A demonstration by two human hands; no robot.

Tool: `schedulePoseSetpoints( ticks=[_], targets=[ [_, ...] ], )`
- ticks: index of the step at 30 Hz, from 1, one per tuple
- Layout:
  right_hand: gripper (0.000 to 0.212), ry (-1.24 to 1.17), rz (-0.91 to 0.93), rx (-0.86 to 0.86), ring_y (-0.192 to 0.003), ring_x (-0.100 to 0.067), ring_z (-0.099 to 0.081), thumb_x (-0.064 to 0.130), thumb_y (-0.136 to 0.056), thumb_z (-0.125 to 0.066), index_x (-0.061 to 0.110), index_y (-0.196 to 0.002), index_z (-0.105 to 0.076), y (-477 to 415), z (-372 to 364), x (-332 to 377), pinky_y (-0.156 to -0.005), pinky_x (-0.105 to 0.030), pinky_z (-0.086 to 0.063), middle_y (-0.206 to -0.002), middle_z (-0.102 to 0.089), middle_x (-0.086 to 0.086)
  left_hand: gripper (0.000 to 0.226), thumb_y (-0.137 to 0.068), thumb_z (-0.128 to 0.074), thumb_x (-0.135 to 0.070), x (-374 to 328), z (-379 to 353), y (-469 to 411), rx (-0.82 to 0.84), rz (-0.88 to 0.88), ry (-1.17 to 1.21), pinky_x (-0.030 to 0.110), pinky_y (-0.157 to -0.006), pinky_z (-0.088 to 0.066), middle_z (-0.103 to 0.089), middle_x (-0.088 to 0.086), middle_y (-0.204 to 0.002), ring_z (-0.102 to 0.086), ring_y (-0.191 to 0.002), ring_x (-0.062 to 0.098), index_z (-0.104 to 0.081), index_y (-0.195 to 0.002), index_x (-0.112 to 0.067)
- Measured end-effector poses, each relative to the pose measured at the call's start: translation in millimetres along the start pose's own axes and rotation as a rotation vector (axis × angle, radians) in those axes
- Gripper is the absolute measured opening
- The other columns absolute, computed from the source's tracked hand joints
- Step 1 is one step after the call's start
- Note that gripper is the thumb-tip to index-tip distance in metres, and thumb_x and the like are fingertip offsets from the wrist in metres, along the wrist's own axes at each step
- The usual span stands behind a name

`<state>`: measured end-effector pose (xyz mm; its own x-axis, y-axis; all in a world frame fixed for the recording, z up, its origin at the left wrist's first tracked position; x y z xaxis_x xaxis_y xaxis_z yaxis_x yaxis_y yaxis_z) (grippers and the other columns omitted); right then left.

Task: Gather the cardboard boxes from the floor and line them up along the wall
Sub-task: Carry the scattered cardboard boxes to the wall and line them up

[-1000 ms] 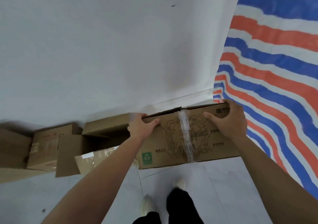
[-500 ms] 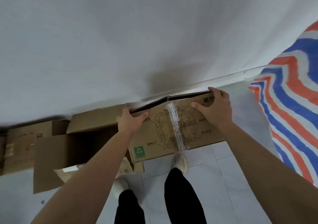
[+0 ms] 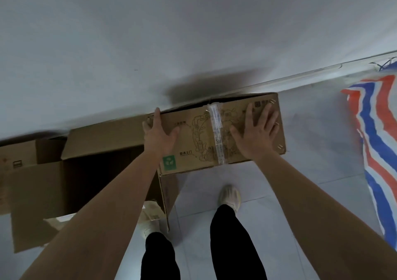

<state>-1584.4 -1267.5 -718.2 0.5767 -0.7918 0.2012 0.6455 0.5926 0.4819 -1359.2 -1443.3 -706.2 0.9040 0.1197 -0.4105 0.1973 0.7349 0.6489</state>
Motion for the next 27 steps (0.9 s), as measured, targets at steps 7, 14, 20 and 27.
schedulePoseSetpoints(
  ticks=[7,14,20,27],
  targets=[
    [0.089,0.126,0.217,0.098,-0.146,-0.048,0.024,0.075,-0.092,-0.025,0.033,-0.156,0.021,40,-44,53,-0.115,-0.067,0.009,-0.161,0.030,-0.015,0.084,-0.099,-0.049,-0.047,-18,16,-27,0.037,-0.021,-0.055,0.046,-0.111,-0.036,0.011,0.021,-0.163,-0.026,-0.145,0.042,0.013,-0.155,-0.038],
    [0.081,0.241,0.151,0.212,-0.145,-0.046,0.028,0.069,-0.097,-0.018,0.033,-0.152,0.028,-10,-25,77,-0.116,-0.064,0.011,-0.158,0.036,-0.016,0.072,-0.104,-0.044,-0.033,17,24,-17,0.235,-0.144,-0.031,0.038,-0.109,-0.041,-0.023,0.006,-0.162,-0.041,-0.137,0.027,0.004,-0.157,-0.034],
    [0.067,0.178,0.095,0.010,-0.144,-0.045,-0.021,0.018,-0.097,-0.054,0.012,-0.155,-0.022,44,-16,128,-0.117,-0.054,-0.024,-0.157,-0.020,-0.027,0.053,-0.103,-0.046,-0.037,79,51,14,0.240,-0.168,-0.148,0.029,-0.089,-0.047,-0.050,0.006,-0.145,-0.059,-0.114,0.020,-0.032,-0.152,-0.021],
    [0.047,-0.361,0.454,0.030,-0.116,-0.025,-0.059,0.004,-0.101,-0.048,0.011,-0.147,-0.044,95,-79,277,-0.095,-0.036,-0.052,-0.144,-0.046,-0.012,0.076,-0.090,-0.058,-0.059,240,59,22,0.523,-0.115,-0.594,0.048,-0.113,-0.035,-0.028,0.007,-0.157,-0.030,-0.142,0.030,-0.028,-0.152,-0.027]
  ],
)
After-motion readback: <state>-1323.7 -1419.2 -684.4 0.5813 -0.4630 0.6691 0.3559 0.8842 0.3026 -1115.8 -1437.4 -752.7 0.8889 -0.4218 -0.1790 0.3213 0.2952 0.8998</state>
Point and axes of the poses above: each hand's wrist, its own y-axis away from the middle knuckle, its own z-axis out of the back of the hand, x = y × z, the point moved 5 cm from there along -y, towards the middle knuckle
